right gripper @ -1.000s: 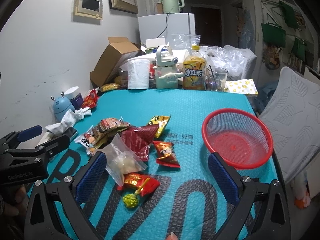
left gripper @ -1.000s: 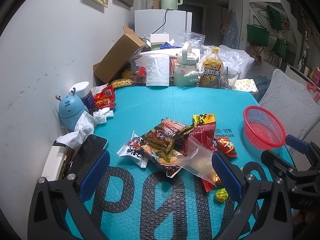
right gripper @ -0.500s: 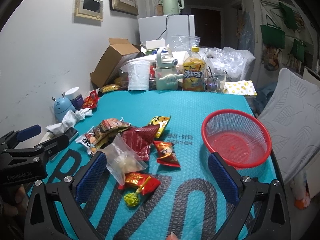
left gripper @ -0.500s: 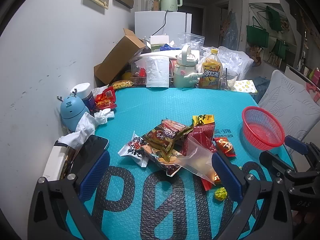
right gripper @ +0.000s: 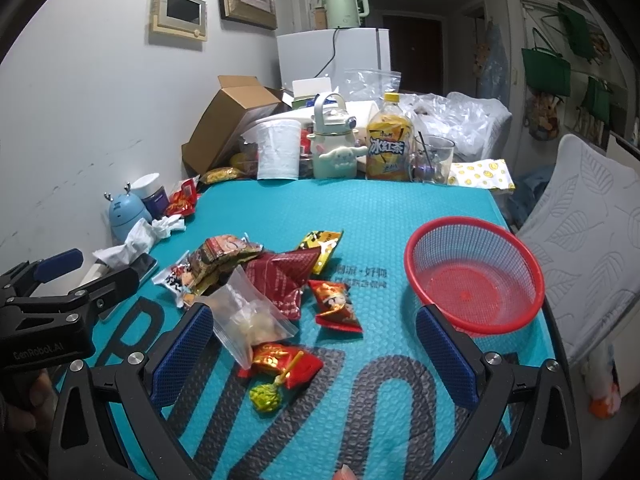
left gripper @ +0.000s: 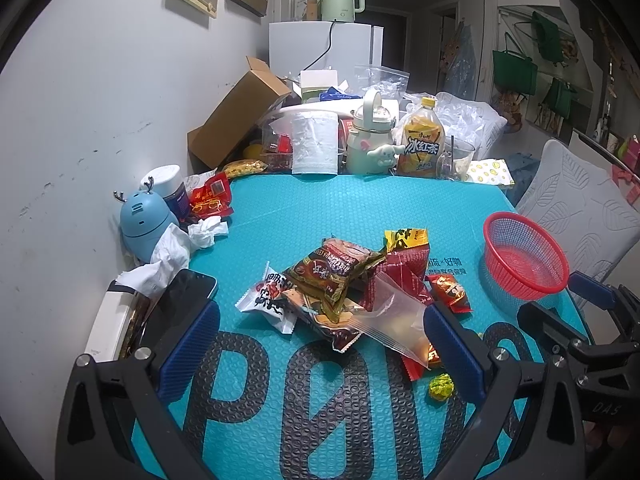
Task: Organize snacks
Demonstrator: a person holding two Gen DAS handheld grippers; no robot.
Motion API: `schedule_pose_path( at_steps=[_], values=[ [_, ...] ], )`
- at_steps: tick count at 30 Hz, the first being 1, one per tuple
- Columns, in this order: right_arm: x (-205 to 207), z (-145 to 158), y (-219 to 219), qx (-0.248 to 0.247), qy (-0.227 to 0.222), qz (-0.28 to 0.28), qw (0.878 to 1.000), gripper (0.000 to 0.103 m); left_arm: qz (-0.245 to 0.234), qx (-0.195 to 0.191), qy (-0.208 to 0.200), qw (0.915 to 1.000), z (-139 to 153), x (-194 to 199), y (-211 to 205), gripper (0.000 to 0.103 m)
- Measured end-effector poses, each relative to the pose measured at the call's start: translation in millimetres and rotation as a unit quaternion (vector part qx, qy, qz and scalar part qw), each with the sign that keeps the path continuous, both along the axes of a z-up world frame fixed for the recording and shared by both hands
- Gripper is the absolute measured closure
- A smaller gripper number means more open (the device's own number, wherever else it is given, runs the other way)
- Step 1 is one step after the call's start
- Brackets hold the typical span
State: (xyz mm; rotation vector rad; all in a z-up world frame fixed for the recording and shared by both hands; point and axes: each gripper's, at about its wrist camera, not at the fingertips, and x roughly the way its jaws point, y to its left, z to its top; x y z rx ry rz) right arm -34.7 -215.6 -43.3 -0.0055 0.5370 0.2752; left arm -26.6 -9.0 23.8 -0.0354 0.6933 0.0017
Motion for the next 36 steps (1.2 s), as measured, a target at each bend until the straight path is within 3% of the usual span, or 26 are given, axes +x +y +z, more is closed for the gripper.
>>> schedule_pose_path(
  at_steps=[28, 36],
  values=[
    [-15.7, -1.0, 0.3, -0.002, -0.013, 0.004, 1.0, 0.0, -0.008, -0.003, -0.018, 0.9998, 4.8, -22.0, -2.6, 0.0],
    [-29.2, -11.3, 5.4, -0.01, -0.015, 0.011, 1.0, 0.0, -0.013, -0.021, -0.019, 0.9995, -2.7, -36.7, 3.8, 0.0]
  ],
)
